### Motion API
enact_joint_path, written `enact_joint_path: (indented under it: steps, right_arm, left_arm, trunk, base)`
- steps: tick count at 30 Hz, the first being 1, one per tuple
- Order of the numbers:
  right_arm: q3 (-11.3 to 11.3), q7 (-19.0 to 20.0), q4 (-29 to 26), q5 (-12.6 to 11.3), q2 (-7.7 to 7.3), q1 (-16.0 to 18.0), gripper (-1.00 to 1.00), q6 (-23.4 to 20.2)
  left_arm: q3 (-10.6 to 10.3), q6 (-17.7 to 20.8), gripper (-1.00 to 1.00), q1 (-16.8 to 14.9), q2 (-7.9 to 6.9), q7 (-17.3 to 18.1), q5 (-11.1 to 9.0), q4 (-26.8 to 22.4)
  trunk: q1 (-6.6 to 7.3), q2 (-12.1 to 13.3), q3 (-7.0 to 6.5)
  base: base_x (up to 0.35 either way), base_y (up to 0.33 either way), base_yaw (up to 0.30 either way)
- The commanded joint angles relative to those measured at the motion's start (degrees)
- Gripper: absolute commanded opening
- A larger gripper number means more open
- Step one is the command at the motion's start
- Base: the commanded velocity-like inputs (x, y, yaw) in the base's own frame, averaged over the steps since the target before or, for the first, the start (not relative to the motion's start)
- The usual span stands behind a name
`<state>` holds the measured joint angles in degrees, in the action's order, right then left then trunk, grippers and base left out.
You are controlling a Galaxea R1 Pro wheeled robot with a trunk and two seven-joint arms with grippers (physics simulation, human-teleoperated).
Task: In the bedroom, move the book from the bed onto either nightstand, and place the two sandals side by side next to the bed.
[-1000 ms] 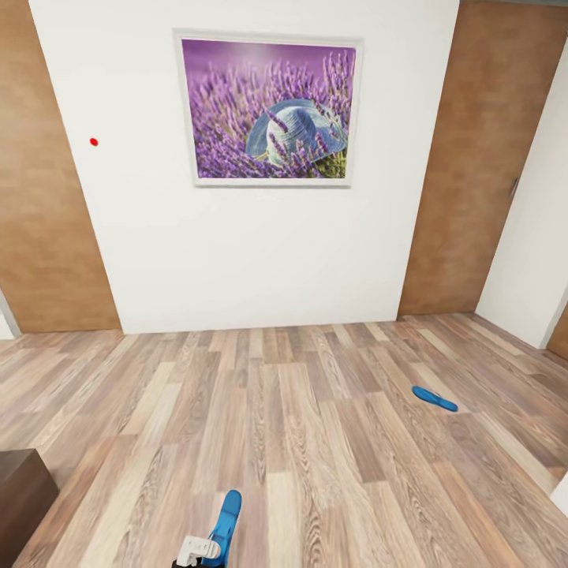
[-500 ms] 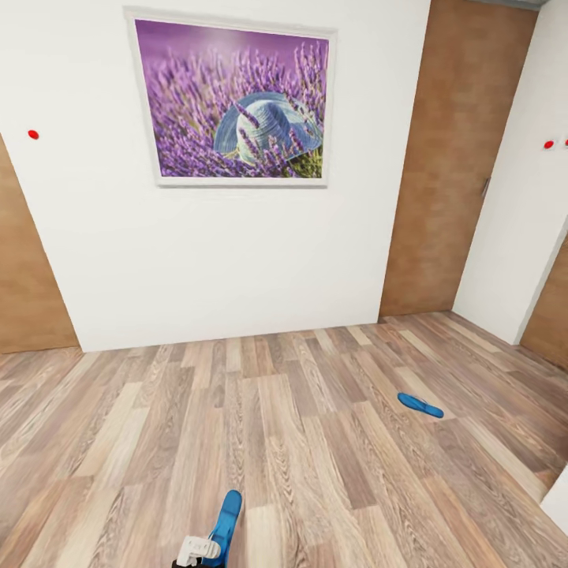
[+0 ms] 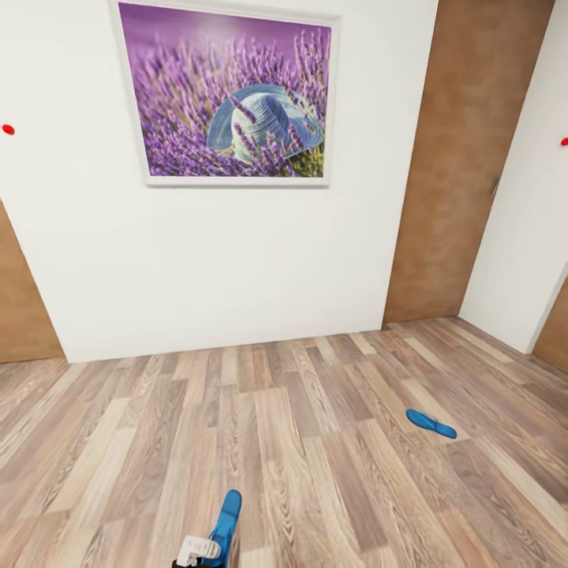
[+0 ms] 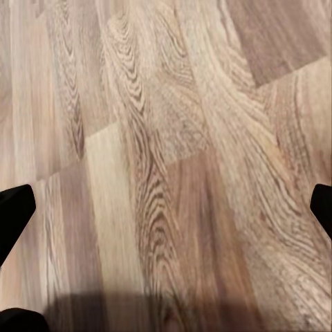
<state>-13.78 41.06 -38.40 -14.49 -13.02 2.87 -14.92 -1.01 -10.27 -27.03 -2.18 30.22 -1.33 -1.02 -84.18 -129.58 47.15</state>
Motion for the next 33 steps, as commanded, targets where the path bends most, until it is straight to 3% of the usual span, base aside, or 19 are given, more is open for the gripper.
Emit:
enact_joint_path:
  steps: [1, 33]
  right_arm:
    - [-0.1, 0.2, 0.0, -0.5, 0.01, 0.0, 1.0, -0.5]
    - [-0.1, 0.3, 0.0, -0.5, 0.01, 0.0, 1.0, -0.5]
  left_arm:
    - [0.0, -0.2, -1.0, 0.0, -0.01, 0.2, -0.2, 0.0]
    - [0.0, -0.2, -1.0, 0.0, -0.01, 0.2, -0.2, 0.0]
  trunk:
    - [-0.02, 0.0, 0.06]
    - [-0.02, 0.0, 0.06]
  base:
    - [0.326, 0.0, 0.0]
    - [0.326, 0.0, 0.0]
